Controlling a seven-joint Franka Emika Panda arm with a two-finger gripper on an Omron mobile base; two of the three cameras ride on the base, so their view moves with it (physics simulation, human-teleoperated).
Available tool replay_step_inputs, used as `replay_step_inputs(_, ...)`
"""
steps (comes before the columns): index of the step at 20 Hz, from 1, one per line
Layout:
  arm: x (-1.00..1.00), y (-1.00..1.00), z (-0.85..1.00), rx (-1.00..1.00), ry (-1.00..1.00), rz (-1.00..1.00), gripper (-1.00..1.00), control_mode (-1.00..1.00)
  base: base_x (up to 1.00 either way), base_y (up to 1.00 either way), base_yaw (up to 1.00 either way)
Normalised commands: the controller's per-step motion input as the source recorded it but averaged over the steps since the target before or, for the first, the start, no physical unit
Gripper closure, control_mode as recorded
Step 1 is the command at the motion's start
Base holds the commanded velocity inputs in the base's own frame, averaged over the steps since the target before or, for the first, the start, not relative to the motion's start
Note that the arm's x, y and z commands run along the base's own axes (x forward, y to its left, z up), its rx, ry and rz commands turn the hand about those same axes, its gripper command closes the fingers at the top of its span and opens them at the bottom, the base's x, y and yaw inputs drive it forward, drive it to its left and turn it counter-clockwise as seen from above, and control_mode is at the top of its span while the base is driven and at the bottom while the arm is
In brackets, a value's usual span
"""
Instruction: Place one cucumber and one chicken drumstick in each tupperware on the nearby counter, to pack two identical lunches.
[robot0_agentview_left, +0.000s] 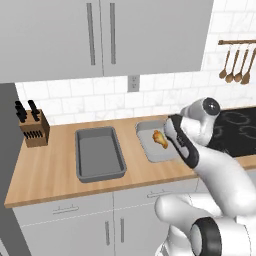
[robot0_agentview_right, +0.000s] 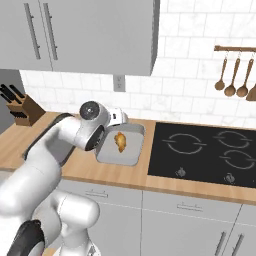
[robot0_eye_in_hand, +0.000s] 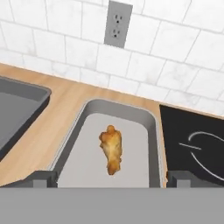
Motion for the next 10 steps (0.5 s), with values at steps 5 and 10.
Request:
replay_step_inputs(5,-0.97,0.01,0.74,0.07,0.03,-0.21,-1.00,-1.00,0.00,0.00,0.00)
replay_step_inputs(10,-0.87,0.00,0.80,0.11,0.07,-0.13,-1.00,-1.00,0.00,0.00,0.00)
